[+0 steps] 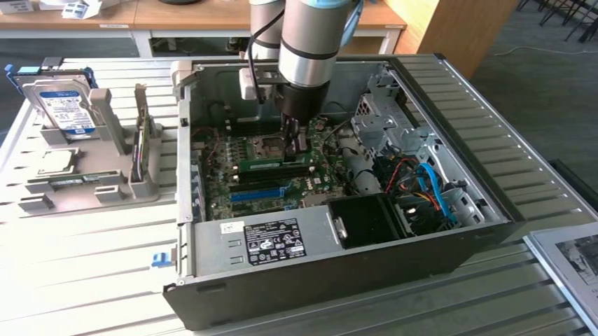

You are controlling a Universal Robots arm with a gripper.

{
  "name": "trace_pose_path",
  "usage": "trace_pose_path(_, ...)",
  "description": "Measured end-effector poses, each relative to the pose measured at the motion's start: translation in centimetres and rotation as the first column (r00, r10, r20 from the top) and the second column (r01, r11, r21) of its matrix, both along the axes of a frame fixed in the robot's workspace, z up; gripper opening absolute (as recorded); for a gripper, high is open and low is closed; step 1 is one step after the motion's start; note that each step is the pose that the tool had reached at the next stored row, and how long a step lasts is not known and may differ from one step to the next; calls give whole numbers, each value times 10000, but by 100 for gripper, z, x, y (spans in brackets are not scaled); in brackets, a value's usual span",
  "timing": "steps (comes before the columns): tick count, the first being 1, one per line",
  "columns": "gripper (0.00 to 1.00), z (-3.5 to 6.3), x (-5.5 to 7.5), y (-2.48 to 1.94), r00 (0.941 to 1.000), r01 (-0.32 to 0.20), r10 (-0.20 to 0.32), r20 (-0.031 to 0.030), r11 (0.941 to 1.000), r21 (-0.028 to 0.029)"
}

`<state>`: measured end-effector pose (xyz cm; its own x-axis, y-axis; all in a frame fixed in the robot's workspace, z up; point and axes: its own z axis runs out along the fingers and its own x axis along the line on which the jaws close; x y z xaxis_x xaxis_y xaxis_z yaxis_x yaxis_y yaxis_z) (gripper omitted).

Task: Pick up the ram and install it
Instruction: 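Insert the ram into the slot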

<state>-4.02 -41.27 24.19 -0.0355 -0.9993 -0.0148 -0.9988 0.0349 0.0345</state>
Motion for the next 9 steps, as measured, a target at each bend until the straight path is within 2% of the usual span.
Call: trace_pose_path(9,12,-23,3,-1,10000,0,0,0,10000,-1)
